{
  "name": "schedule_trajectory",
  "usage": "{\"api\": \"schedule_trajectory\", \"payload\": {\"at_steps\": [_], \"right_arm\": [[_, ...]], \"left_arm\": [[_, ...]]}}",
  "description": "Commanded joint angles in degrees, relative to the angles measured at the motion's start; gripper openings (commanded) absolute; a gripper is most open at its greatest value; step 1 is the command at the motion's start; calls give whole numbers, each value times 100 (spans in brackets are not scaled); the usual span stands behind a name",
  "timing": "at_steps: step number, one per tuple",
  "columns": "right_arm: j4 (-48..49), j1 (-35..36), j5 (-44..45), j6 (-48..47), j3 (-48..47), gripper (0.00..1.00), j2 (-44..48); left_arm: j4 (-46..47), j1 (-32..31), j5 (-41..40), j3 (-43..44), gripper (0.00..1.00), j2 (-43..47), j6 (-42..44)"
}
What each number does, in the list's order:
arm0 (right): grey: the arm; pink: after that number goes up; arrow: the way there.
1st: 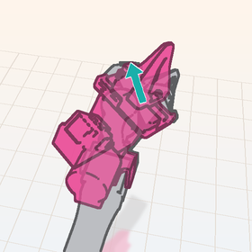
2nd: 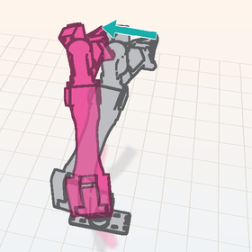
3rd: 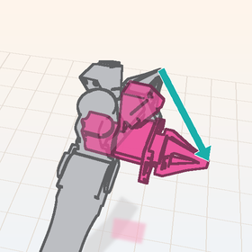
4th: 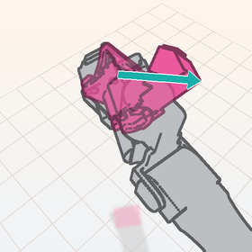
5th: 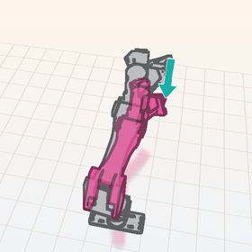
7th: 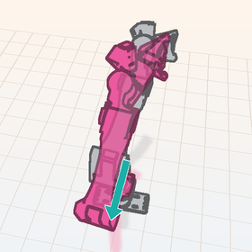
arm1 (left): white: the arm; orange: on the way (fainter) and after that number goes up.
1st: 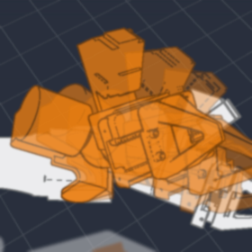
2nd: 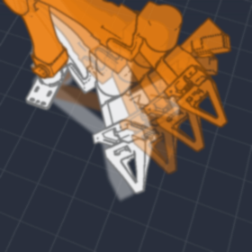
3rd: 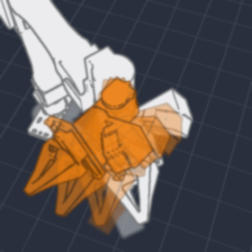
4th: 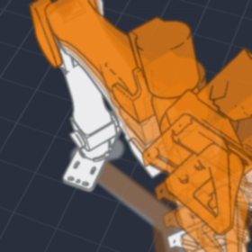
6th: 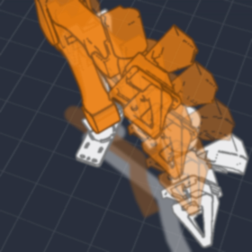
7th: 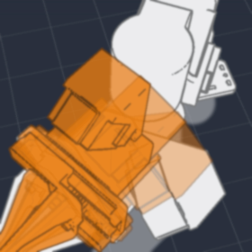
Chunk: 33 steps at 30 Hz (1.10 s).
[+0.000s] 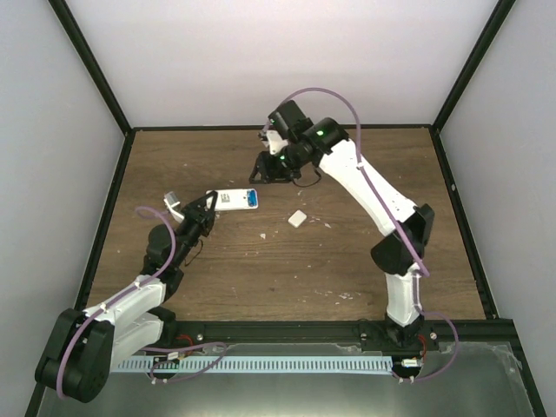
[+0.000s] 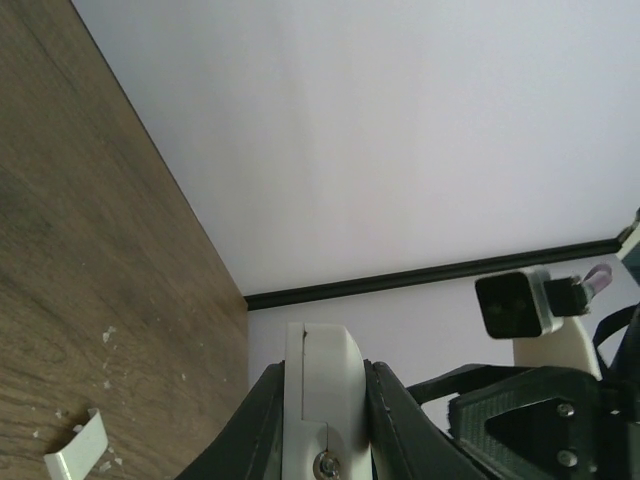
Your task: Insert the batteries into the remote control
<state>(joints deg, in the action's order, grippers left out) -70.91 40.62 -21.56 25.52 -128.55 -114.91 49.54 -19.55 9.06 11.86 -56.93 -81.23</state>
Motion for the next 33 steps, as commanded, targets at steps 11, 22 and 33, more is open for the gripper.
{"api": "schedule_trajectory", "payload": {"at_steps": [11,22,33], "right_arm": [[3263,-721,-1377,-103,3665,72,2109],[4007,-722,-2518,445,4075,68,2083],[4011,-608,-2836,597,4072,67,1714]], "left_arm": [[-28,19,-142,-54,0,540,-1576],[-249,22,-159,-43,0,796,-1767],[-253,22,-77,23,0,643,-1719]]}}
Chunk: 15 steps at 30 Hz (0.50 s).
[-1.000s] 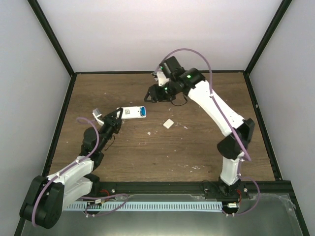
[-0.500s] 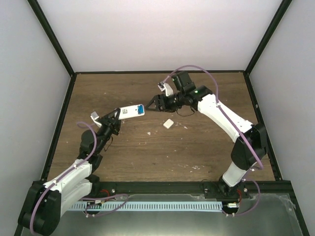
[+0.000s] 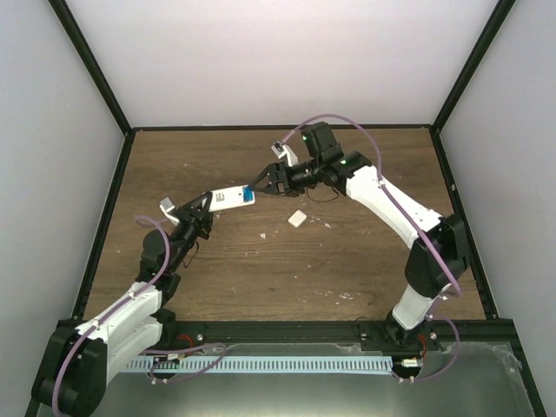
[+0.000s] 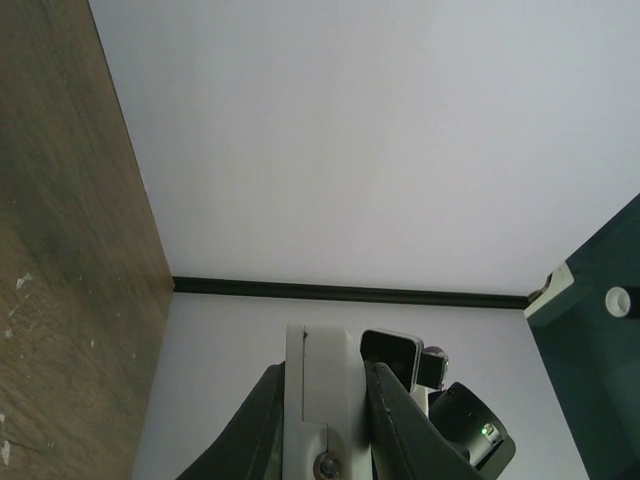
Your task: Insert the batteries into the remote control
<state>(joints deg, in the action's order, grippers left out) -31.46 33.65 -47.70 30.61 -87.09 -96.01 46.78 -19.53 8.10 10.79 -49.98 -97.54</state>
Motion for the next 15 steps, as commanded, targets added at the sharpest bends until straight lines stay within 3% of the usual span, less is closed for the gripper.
{"api": "schedule_trajectory", "payload": {"at_steps": [1,6,15], "right_arm": [[65,113,-241,89,-102,67,-227],[-42,262,-252,26,-369,66,-433],[-275,388,-172,-150,-607,55,-510]], "left_arm": [[30,15,36,150,0,-81,-77],[111,19,78,189,0,-185,-69],[41,19,35,131,0,-131,-83]]}}
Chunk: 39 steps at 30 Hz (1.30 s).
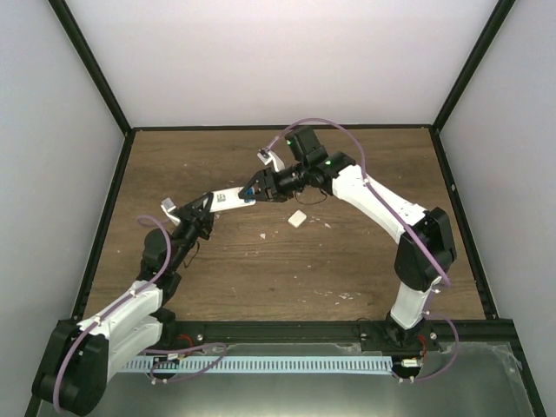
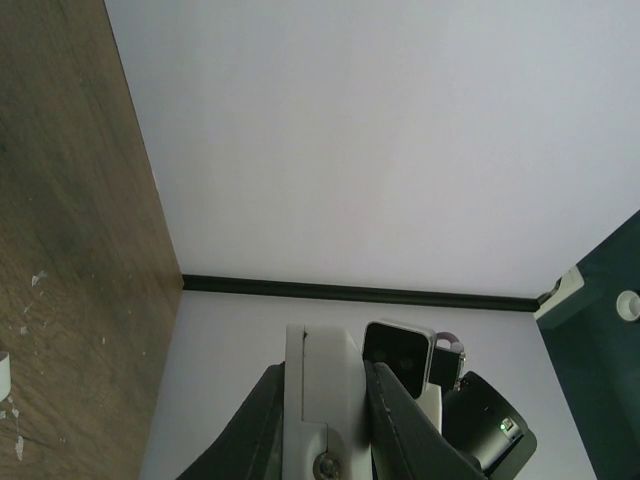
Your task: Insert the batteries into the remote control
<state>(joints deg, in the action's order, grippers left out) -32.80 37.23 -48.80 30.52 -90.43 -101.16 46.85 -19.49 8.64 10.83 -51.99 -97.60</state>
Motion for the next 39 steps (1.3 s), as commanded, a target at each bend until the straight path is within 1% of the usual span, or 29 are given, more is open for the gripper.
{"api": "schedule_trajectory", "payload": {"at_steps": [1,7,12,17,39], "right_arm": [[-149,30,-47,-162,-265,54,21],[-269,51,-19,-307,-299,48,22],[-414,123,56,-428,-447,48,-46],[-599,178,139,-579,-623,45,-153],[-592,200,207,-549,-738,35,-250]], "left_arm": [[20,15,-21,122,0,78,-83],[-35,15,-22,120,0,92,-109],[-44,15,-3,138,0,67,-124],[-44,15,-3,134,0,72,-127],[66,20,41,138,0,18,-113]]}}
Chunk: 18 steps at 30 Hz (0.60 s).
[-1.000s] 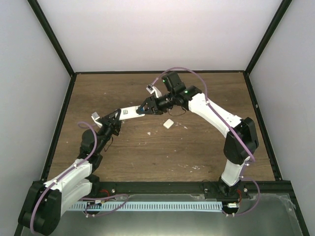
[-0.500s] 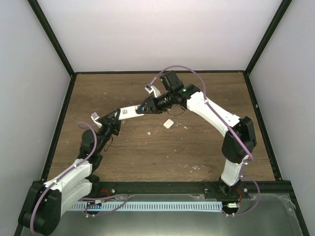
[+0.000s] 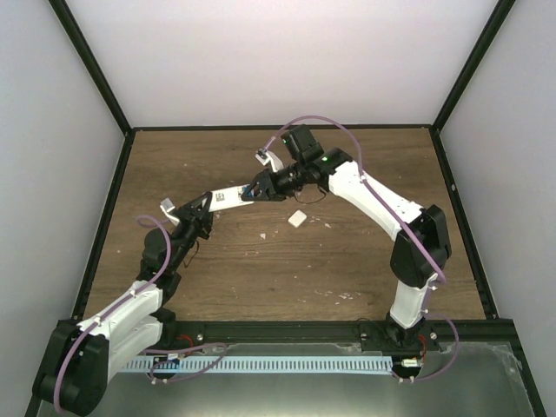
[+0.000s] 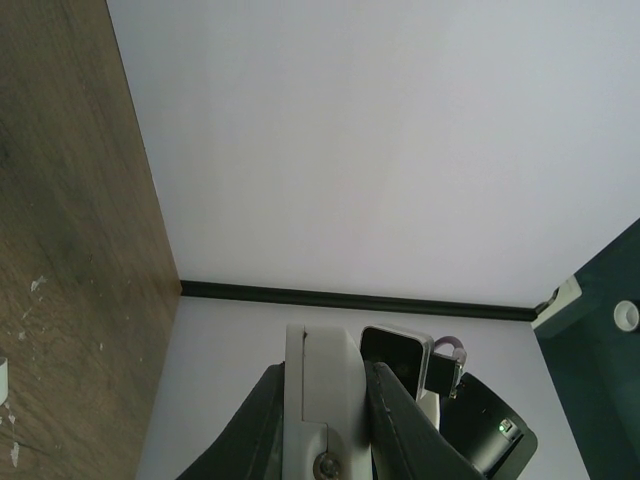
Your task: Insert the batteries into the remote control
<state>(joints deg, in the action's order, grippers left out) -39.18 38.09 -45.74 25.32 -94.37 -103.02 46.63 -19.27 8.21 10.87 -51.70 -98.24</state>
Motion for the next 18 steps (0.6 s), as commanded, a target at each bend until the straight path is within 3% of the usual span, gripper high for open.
{"api": "schedule_trajectory", "payload": {"at_steps": [1,18], "right_arm": [[50,118,-102,-25,-357,34,-80],[103,120,-115,65,-467,28,-187]], "left_arm": [[95,-6,85,128,0,-16,-44],[165,-7,164,158,0,-65,71]]}}
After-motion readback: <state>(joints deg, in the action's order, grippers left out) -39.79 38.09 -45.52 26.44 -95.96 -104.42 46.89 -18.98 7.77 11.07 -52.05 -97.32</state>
